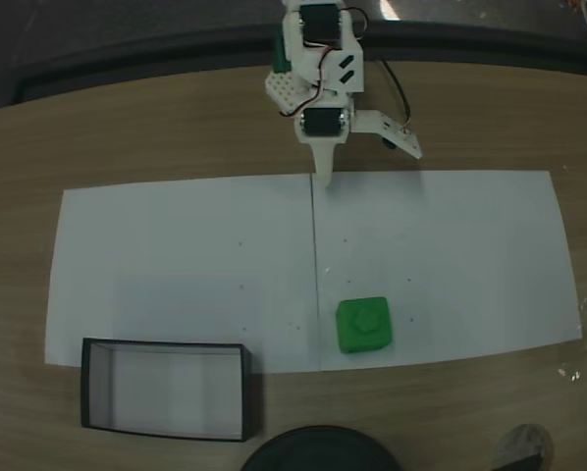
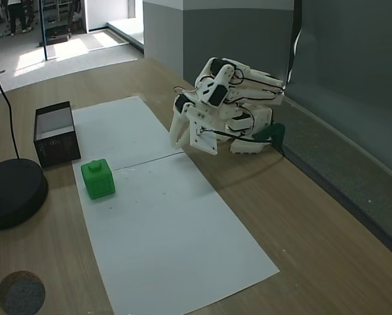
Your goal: Grab a green square and put it in the box.
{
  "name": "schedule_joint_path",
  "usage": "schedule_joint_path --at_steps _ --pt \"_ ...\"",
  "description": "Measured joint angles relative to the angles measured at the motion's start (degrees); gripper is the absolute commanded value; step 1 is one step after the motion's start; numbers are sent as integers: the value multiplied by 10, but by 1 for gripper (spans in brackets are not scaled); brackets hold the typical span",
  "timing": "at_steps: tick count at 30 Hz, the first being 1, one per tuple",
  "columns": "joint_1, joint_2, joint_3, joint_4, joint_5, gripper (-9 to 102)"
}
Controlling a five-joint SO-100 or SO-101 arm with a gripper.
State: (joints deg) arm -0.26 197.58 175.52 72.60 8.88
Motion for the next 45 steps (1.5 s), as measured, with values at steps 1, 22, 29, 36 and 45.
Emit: schedule_joint_path --at_steps 1,22,29,36,45 --pt "0 0 0 0 0 0" --pt "0 0 0 0 0 0" --pt "0 2 0 0 2 0" --pt "-2 2 0 -2 2 0" --pt "-21 2 0 -101 -55 16"
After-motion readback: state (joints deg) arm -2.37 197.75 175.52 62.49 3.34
